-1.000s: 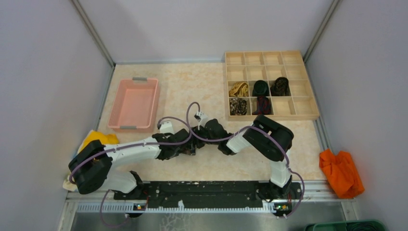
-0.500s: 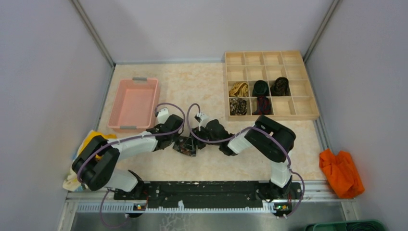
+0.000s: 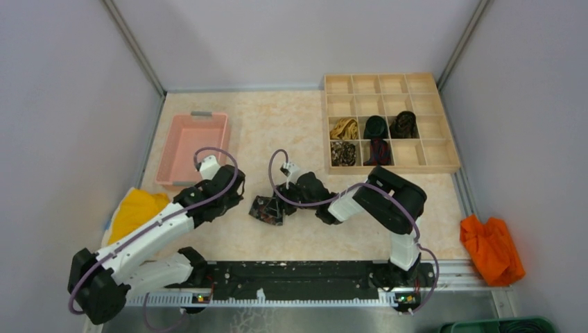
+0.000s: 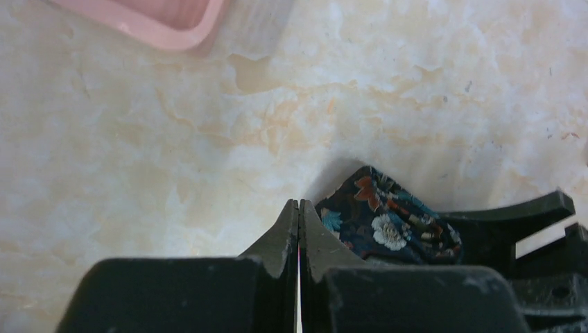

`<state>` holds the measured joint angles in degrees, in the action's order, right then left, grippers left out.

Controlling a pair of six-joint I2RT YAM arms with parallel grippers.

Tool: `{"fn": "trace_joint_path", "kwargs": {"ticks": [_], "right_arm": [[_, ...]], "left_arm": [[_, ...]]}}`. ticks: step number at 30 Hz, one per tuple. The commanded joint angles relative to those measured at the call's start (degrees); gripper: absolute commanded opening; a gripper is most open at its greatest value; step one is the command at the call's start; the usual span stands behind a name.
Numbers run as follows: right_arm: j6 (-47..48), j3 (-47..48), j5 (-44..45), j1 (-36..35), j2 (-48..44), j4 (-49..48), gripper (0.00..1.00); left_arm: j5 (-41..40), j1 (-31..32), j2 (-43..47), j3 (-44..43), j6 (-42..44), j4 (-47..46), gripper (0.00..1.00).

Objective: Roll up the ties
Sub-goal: Pick up the tie at the center of the board.

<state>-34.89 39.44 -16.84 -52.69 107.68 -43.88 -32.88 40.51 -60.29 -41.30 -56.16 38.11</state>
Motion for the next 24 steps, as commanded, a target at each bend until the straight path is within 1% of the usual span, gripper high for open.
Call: {"fn": "trace_joint_path", "kwargs": {"ticks": [1, 4, 7, 9, 12, 16, 20, 22, 24], "right_arm": [[2.26, -1.76, 2.46, 0.04, 3.28, 13.14, 0.57], [2.42, -1.87, 2.82, 0.04, 2.77, 13.57, 0.57], [2.46, -2.08, 2.89, 0.04, 2.60, 13.54, 0.56], [2.31, -2.28, 2.74, 0.04, 2.46, 13.24, 0.56], [2.15, -2.59, 2.60, 0.06, 2.41, 12.91, 0.56], [2.20, -2.59, 2.65, 0.04, 2.37, 13.00, 0.56], [2.11, -2.66, 2.51, 0.04, 2.07, 13.03, 0.56], [2.15, -2.75, 2.58, 0.05, 1.85, 13.12, 0.56], [2.19, -2.83, 2.68, 0.04, 1.59, 13.25, 0.56]], "left_arm": [[9.91, 0.36, 6.69, 6.87, -3.25, 2.16, 0.00], [20.69, 0.36, 12.22, 15.61, -5.29, -9.67, 0.00], [26.87, 0.36, 18.33, 23.62, -8.26, -20.23, 0.00], [27.34, 0.36, 20.82, 26.66, -9.54, -22.79, 0.00], [25.73, 0.36, 22.71, 29.08, -10.44, -24.93, 0.00], [26.77, 0.24, 21.48, 31.40, -11.02, -28.97, 0.00], [27.83, -0.44, 15.99, 32.04, -9.98, -34.10, 0.00], [27.21, -0.58, 12.49, 30.80, -8.77, -34.35, 0.00], [25.23, -0.77, 9.54, 28.82, -8.04, -32.16, 0.00]]}}
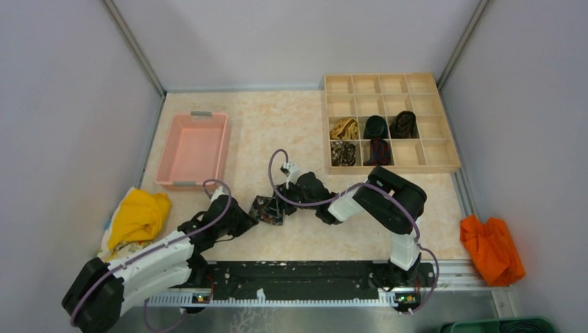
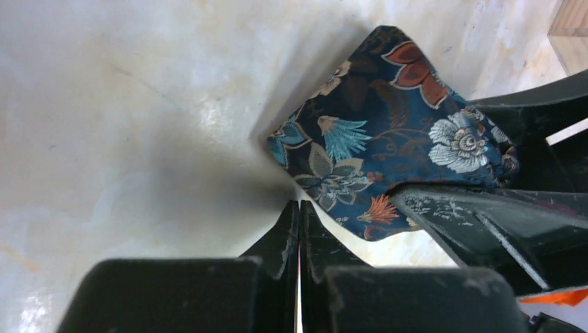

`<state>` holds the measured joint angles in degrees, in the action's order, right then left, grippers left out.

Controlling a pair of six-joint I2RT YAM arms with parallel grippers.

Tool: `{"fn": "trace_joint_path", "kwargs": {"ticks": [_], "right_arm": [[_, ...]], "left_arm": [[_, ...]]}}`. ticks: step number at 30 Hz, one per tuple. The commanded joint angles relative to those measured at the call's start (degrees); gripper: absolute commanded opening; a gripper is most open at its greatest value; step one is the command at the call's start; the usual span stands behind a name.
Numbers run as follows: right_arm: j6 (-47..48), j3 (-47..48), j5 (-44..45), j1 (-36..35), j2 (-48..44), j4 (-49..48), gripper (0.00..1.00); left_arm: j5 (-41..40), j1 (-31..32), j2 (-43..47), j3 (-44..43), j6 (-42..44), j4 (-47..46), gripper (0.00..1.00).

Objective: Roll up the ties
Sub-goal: Pick up the tie at the center of the board.

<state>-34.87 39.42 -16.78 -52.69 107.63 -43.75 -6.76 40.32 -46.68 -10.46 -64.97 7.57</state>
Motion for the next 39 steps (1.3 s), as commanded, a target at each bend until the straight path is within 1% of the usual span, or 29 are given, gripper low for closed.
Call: {"fn": "trace_joint_path", "kwargs": {"ticks": [1, 3, 5, 8, 13, 16, 19, 22, 25, 29, 34, 39], "right_arm": [[2.24, -2.84, 2.68, 0.06, 1.58, 13.23, 0.56], [2.31, -2.93, 2.53, 0.04, 1.59, 13.05, 0.56], [2.35, -3.11, 2.44, 0.05, 1.56, 12.80, 0.56], [2.35, -3.28, 2.19, 0.00, 1.69, 12.61, 0.56], [2.71, -3.25, 1.80, 0.05, 1.61, 12.29, 0.57], [3.09, -2.96, 1.95, 0.04, 1.80, 12.65, 0.60], [3.44, -2.73, 2.33, 0.04, 1.80, 12.71, 0.66], [3.86, -2.14, 2.74, 0.44, 1.81, 13.30, 0.69], [3.82, -1.52, 1.96, 1.58, 2.41, 13.02, 0.70], [2.07, -1.04, -0.61, 3.72, 3.93, 10.25, 0.70], [-1.63, -1.13, -5.14, 6.18, 6.18, 5.49, 0.68], [-2.43, -0.82, -5.85, 6.62, 7.77, 4.38, 0.67]], "left_arm": [[-2.53, -0.59, -5.22, -3.10, 0.99, -0.02, 0.00], [-5.25, -0.79, -6.85, -4.75, 2.31, 1.52, 0.00], [-6.71, -1.36, -7.50, -5.34, 4.02, 0.61, 0.00], [-6.66, -3.40, -8.45, -5.34, 6.35, -3.08, 0.00], [-7.25, -6.38, -14.63, -8.57, 11.80, -6.70, 0.00], [-4.88, -7.87, -18.41, -10.08, 14.13, -11.28, 0.00], [-1.89, -8.54, -22.19, -11.26, 15.43, -16.00, 0.00], [-0.70, -8.80, -26.24, -12.97, 16.70, -17.70, 0.00], [0.12, -9.46, -29.91, -14.09, 18.14, -19.42, 0.00], [2.18, -10.48, -34.76, -15.13, 19.08, -21.35, 0.00], [4.33, -10.95, -36.83, -15.38, 19.22, -21.90, 0.00], [5.74, -11.08, -34.81, -15.72, 19.97, -15.63, 0.00]]}}
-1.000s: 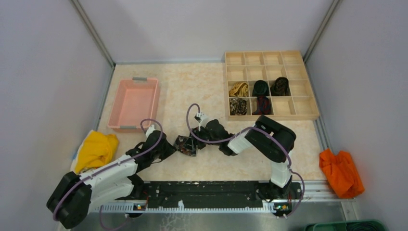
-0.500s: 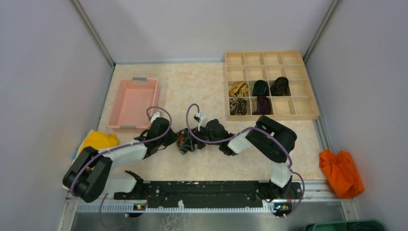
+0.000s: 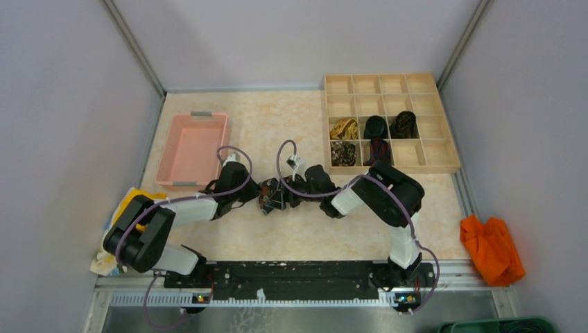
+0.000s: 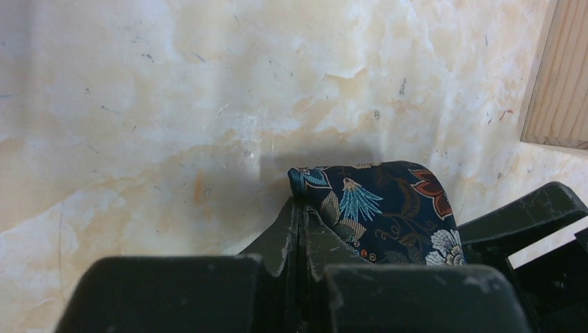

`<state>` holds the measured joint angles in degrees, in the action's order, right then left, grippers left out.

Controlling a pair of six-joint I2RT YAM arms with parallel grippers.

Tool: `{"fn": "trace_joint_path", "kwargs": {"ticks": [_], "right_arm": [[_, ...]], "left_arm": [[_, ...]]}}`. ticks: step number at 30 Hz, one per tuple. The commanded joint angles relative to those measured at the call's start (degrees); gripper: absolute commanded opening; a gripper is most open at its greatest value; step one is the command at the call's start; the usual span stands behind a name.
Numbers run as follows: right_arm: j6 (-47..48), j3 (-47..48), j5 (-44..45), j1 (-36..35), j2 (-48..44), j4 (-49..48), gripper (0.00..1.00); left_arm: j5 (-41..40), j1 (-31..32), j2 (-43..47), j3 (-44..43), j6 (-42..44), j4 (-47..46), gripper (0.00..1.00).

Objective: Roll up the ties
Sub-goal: Pick up the tie at the center of the board.

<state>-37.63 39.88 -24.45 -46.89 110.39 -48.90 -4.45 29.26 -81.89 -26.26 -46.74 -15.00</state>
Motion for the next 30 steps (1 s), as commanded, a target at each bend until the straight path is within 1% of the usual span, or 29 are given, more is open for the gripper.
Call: {"fn": "trace_joint_path", "kwargs": {"ticks": [1, 7, 9, 11, 13, 14, 16, 18, 20, 26, 28, 30], "right_arm": [[0.00, -1.15, 1.73, 0.90, 5.32, 9.34, 0.66], [-0.15, 0.29, 0.97, 1.04, 5.96, 9.69, 0.59], [0.24, 0.65, 1.12, 1.10, 6.19, 10.34, 0.58], [0.43, 1.05, 0.95, 1.21, 6.39, 11.06, 0.59], [0.50, 1.08, 0.59, 1.21, 6.42, 11.10, 0.59], [0.53, 1.01, 0.44, 1.23, 6.46, 11.11, 0.59], [0.49, 0.95, 0.30, 1.28, 6.58, 11.02, 0.58], [0.32, 0.83, 0.06, 1.25, 6.68, 10.53, 0.58], [0.06, 0.53, -0.22, 1.19, 6.64, 9.89, 0.58], [0.25, 0.02, 0.13, 1.26, 6.19, 9.48, 0.58], [0.34, 0.26, 0.30, 1.26, 6.08, 9.69, 0.58], [0.44, 0.40, 0.21, 1.27, 6.07, 9.80, 0.58]], "left_arm": [[3.33, 0.01, 1.21, 0.34, 1.75, 8.33, 0.00], [3.13, 0.01, 4.41, 2.60, 3.38, 12.20, 0.00], [3.46, 0.01, 5.01, 1.50, 4.49, 15.84, 0.00], [4.12, 0.01, 6.86, -1.73, 5.61, 22.23, 0.00], [4.18, 0.01, 11.22, -4.10, 6.30, 27.17, 0.00], [5.54, -0.03, 13.95, -4.82, 6.61, 28.48, 0.00], [3.46, 0.01, 18.80, -6.23, 6.61, 29.22, 0.00], [0.08, -0.06, 21.27, -7.71, 6.70, 27.65, 0.00], [-2.37, -0.82, 19.36, -9.69, 7.03, 25.87, 0.00], [2.71, -3.53, 3.03, -13.31, 6.17, 10.12, 0.00], [3.83, -3.90, -2.39, -16.17, 6.44, 9.66, 0.00], [4.17, -4.03, -6.78, -19.40, 6.90, 11.40, 0.00]]}}
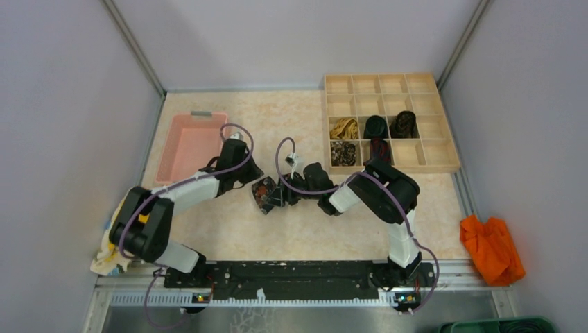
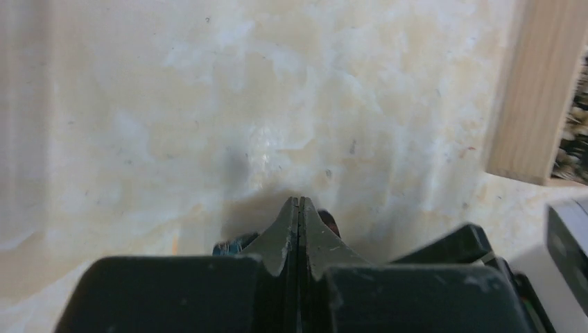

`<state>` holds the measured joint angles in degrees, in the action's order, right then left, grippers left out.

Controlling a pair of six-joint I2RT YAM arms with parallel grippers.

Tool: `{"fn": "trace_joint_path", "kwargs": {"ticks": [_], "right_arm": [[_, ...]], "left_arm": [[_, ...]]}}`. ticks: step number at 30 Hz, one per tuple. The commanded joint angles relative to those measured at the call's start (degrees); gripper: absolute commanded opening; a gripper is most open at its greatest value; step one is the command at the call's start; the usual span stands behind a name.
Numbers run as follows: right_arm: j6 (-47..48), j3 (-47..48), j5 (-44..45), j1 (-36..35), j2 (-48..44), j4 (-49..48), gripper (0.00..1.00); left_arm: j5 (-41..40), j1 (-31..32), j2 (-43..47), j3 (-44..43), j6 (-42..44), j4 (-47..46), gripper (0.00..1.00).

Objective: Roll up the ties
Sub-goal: Pick up the tie at the center of the board.

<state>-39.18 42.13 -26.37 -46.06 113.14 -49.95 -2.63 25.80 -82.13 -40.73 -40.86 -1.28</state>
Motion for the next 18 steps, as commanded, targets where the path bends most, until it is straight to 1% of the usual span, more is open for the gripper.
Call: {"fn": "trace_joint_path", "kwargs": {"ticks": [1, 2, 8, 12, 18], "right_arm": [[2.00, -1.84, 2.16, 0.46, 3.31, 10.84, 0.58], [1.99, -1.91, 2.17, 0.38, 3.24, 10.71, 0.58], [2.48, -2.31, 2.72, 0.40, 2.86, 11.04, 0.59], [2.64, -2.24, 2.47, 0.42, 2.94, 10.92, 0.60], [2.24, -1.72, 1.40, 0.38, 3.33, 10.51, 0.61]], "left_arm": [[2.37, -0.58, -8.11, -5.79, 1.43, -2.24, 0.00], [2.37, -0.58, -9.42, -6.20, 1.57, -2.51, 0.00], [8.42, -0.51, -13.36, -4.35, 1.04, -7.09, 0.00], [11.67, -0.32, -13.56, -2.61, 0.22, -8.99, 0.00], [13.44, 1.44, -11.30, 1.91, -0.64, -10.86, 0.00]]}}
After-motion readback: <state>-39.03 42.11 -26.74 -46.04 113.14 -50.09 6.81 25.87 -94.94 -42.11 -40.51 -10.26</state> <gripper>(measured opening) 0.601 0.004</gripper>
